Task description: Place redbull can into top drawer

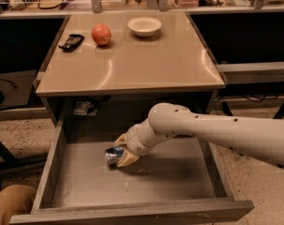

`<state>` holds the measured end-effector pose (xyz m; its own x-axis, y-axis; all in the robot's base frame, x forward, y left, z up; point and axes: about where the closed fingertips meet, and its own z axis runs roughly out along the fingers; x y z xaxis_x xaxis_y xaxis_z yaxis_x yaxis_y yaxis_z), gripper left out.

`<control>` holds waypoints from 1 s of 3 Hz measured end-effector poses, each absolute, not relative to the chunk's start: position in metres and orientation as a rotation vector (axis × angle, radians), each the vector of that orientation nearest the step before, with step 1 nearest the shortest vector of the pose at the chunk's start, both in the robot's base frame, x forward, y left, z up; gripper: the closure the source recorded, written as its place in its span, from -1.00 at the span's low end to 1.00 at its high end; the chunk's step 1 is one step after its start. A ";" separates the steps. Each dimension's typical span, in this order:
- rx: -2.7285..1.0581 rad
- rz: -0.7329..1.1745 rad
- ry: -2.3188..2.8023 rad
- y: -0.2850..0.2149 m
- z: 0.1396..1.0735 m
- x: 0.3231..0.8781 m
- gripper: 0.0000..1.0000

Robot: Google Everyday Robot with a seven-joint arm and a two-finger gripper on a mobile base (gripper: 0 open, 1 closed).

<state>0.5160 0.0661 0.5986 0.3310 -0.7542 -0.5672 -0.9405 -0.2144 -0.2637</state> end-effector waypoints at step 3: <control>-2.034 0.428 1.482 0.066 0.599 0.516 -1.00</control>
Offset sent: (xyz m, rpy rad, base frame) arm 0.0000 0.0000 0.0000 0.0000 0.0000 0.0000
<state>0.5159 0.0660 0.5986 0.3309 -0.7542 -0.5671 -0.9405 -0.2142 -0.2638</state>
